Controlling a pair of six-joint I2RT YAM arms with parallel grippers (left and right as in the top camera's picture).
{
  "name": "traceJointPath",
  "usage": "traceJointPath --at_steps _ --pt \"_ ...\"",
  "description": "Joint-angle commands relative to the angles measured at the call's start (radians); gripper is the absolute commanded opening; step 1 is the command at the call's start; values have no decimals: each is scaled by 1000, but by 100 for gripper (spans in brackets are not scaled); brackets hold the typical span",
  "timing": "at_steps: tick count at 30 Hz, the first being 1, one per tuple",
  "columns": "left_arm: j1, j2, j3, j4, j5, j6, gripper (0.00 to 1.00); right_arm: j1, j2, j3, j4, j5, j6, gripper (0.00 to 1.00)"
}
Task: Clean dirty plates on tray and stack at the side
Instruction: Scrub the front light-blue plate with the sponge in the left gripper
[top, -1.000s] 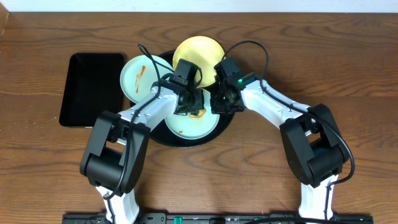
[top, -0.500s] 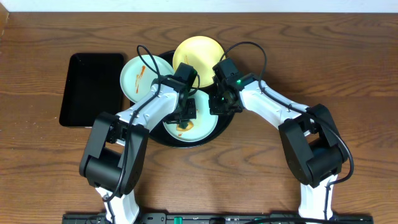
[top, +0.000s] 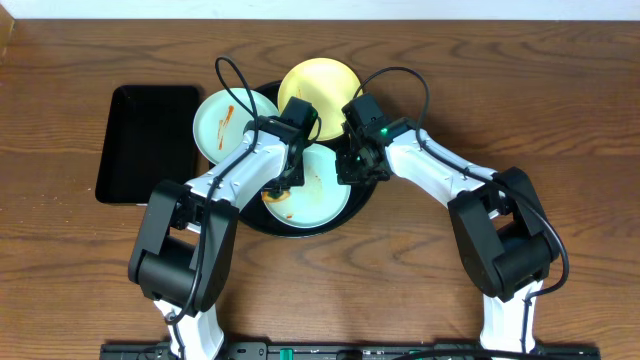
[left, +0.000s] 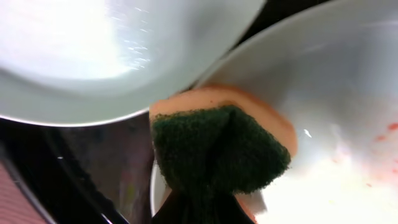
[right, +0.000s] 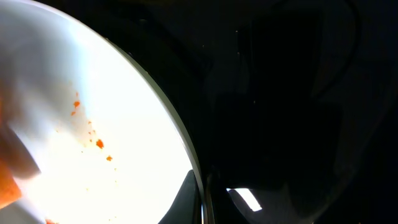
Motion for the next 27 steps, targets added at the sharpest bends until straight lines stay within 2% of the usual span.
traceJointPath --at_steps 1,7,10,19,25,27 --pt "-1 18 6 -6 -69 -18 7 1 36 4 -4 38 16 1" --pt "-19 18 -6 -5 39 -18 7 1 37 4 9 39 27 4" --pt "-23 18 -6 6 50 -18 8 3 48 4 37 40 50 13" --pt "-23 18 -6 17 69 -18 7 19 133 4 60 39 139 15" --pt "-23 18 -6 17 69 -18 8 43 140 4 47 -12 158 8" --pt "-23 18 -6 18 69 -18 7 58 140 4 36 -11 158 1"
